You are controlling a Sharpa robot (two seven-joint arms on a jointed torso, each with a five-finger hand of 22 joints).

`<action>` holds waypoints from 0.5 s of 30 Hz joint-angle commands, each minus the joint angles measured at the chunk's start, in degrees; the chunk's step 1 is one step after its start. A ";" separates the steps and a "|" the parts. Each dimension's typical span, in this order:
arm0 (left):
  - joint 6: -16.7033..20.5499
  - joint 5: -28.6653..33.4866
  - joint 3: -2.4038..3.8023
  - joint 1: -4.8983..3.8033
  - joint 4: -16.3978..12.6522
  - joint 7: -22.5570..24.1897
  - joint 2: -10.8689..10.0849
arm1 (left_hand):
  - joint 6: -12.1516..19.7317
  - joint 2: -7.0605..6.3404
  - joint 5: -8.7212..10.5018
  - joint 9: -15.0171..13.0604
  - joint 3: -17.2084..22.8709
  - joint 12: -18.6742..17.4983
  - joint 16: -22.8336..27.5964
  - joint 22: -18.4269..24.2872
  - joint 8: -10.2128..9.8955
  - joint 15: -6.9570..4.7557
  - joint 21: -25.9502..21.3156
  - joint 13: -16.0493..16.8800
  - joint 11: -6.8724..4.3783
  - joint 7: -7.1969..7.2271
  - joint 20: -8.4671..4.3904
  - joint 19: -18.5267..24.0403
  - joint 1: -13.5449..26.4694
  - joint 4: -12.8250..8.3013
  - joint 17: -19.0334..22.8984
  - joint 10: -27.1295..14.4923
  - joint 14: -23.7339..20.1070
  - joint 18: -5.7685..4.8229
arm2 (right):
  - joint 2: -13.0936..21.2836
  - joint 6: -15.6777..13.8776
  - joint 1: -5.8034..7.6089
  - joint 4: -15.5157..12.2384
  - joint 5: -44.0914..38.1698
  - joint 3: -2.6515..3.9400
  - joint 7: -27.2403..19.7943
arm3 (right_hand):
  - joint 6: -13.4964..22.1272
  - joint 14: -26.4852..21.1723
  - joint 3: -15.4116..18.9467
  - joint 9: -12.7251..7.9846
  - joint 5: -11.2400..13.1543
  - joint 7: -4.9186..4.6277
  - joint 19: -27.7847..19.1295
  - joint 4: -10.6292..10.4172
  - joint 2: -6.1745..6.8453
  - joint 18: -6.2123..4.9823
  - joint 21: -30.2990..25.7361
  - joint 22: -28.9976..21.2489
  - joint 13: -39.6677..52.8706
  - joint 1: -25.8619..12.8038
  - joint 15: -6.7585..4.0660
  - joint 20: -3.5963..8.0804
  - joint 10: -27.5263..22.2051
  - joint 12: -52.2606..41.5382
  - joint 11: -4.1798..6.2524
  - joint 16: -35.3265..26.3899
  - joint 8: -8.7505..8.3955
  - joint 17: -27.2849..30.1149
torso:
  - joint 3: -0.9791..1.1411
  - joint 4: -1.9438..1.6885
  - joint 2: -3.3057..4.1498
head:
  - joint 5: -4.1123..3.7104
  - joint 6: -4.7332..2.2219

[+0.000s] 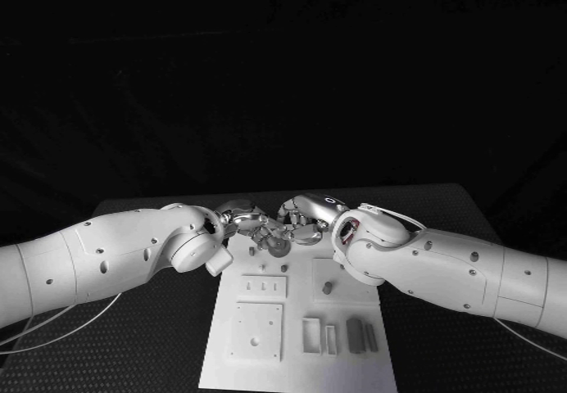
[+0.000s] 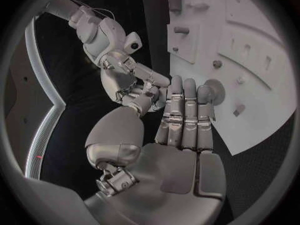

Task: Assemble the parts on the task board

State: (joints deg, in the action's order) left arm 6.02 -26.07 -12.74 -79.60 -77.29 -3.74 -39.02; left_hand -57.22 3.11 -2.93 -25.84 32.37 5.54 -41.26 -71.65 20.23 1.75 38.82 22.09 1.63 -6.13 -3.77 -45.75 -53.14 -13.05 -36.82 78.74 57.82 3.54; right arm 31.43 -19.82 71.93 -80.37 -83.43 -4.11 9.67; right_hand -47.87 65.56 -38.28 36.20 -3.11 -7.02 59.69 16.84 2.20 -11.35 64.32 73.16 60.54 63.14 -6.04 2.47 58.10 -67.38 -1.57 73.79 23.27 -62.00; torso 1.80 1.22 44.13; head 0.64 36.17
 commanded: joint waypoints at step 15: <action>-0.25 0.35 -0.03 -0.08 0.05 0.14 0.15 | -0.91 2.49 0.11 -0.69 1.83 0.36 -0.91 -0.10 0.55 -0.50 0.75 0.68 -0.22 0.22 -0.54 0.31 2.88 -1.65 -0.46 0.97 0.24 -0.23 | 0.02 0.52 -0.04 -0.09 0.27 -0.06 -0.56 | -10.61 0.85 -0.85 0.24 0.32 2.09 0.47 -0.08 0.82 -3.65 0.16 -0.15 -0.08 0.04 -1.04 0.12 -3.33 -0.28 2.72 -0.19 -0.10 0.08 | 0.00 -0.03 0.01 | 0.06 0.18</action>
State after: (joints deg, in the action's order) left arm 6.04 -26.06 -12.79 -79.60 -77.23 -3.82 -38.98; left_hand -57.83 5.58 -2.82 -26.46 34.21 5.76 -41.97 -71.66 20.58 1.53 39.26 22.68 1.44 -5.94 -3.99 -45.53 -50.64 -14.43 -37.21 79.34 58.04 3.37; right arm 31.46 -19.70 71.92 -80.39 -83.26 -4.17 9.68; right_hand -47.87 65.63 -38.76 36.41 -3.11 -7.02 59.98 16.68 2.42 -11.35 64.32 73.05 60.55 63.36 -5.97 2.56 58.10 -67.38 -1.57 73.89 23.23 -62.00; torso 1.78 1.17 44.12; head 0.65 36.32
